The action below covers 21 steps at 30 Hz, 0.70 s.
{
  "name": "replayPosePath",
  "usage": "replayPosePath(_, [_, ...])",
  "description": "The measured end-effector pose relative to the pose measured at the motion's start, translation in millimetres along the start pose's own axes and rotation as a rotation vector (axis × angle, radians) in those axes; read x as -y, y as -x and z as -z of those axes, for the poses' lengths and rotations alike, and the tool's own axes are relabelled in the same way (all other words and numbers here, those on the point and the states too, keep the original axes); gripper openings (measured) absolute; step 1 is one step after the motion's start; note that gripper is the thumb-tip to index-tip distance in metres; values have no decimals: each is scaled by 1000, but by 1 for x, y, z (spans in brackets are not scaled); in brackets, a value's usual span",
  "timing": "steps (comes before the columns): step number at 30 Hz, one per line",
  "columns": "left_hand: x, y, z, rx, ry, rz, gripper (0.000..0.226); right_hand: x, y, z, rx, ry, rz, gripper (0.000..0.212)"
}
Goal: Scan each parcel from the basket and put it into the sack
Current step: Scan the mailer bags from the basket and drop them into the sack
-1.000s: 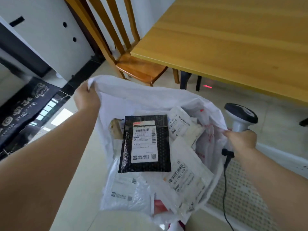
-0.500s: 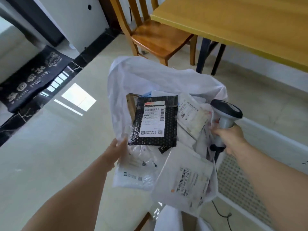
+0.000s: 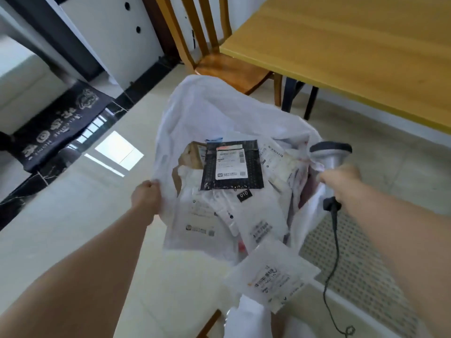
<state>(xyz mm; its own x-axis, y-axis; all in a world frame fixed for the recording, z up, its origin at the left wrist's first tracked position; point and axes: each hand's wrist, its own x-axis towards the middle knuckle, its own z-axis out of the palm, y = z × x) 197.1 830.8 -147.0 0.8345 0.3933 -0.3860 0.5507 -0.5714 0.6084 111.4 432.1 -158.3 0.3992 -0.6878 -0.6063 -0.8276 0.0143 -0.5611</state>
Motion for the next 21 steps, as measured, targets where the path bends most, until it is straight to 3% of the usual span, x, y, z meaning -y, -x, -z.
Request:
replayPosePath(2, [-21, 3, 23, -92, -17, -105, 55, 20, -1, 9, 0, -28, 1, 39])
replayPosePath(3, [-22, 12, 31, -34, 94, -69, 61, 18, 2, 9, 36, -33, -31, 41])
replayPosePath(6, [-6, 60, 19, 523, 282, 225, 67, -15, 25, 3, 242, -83, -186, 43])
replayPosePath(8, [-1, 67, -3, 621, 351, 210, 58, -27, 30, 1, 223, -133, -195, 41])
replayPosePath(12, [2, 65, 3, 442, 406, 248, 46, -35, 10, 7, 224, -153, -199, 56])
replayPosePath(16, [-26, 67, 39, 423, 156, 261, 44, -18, 34, 33, 102, 209, -35, 26])
replayPosePath(19, [-46, 70, 76, -10, -350, 67, 28, -2, 44, 62, -48, 467, 143, 22])
replayPosePath(21, [-43, 78, 93, -204, -491, 22, 28, -3, 43, 70, -71, 472, 154, 21])
